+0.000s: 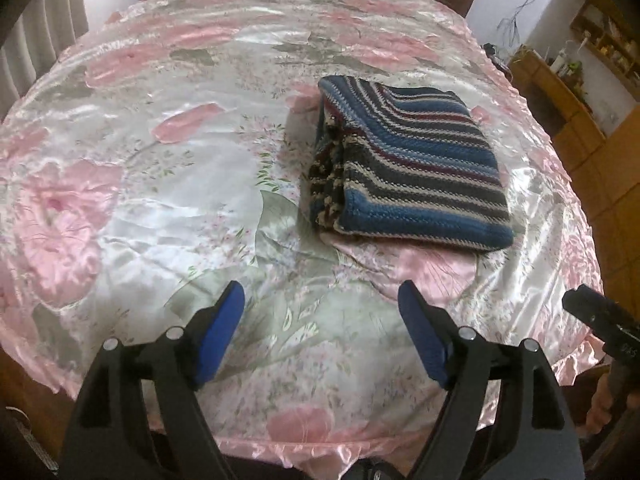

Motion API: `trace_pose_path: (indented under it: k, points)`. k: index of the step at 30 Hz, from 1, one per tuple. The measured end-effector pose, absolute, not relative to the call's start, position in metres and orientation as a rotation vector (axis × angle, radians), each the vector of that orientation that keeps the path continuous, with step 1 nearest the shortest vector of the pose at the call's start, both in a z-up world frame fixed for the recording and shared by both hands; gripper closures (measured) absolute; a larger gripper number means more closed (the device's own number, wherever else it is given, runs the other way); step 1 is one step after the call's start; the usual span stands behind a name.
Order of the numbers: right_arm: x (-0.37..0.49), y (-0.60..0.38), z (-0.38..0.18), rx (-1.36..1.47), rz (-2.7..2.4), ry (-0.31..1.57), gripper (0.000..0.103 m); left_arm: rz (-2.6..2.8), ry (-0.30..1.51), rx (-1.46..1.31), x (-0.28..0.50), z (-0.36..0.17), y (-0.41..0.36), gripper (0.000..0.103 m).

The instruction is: Fold small clothes

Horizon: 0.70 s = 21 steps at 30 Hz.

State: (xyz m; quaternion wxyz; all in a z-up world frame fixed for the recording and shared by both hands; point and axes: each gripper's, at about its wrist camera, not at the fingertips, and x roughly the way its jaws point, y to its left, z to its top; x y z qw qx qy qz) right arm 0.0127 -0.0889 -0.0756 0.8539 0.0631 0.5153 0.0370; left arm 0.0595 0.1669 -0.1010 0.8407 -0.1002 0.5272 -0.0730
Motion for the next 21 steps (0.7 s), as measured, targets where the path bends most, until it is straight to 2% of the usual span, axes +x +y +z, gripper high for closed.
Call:
trace_pose_path:
  k: [3, 21]
  points:
    - [0.003, -0.086, -0.062, 0.11, 0.058, 1.063, 0.004, -0.144, 1.1, -0.205, 0.048, -0.088, 0.171, 0.023]
    - [-0.039, -0.065, -0.014, 0.073, 0.038, 1.015, 0.004, -0.117, 0.985, -0.112, -0.008, -0.017, 0.186, 0.017]
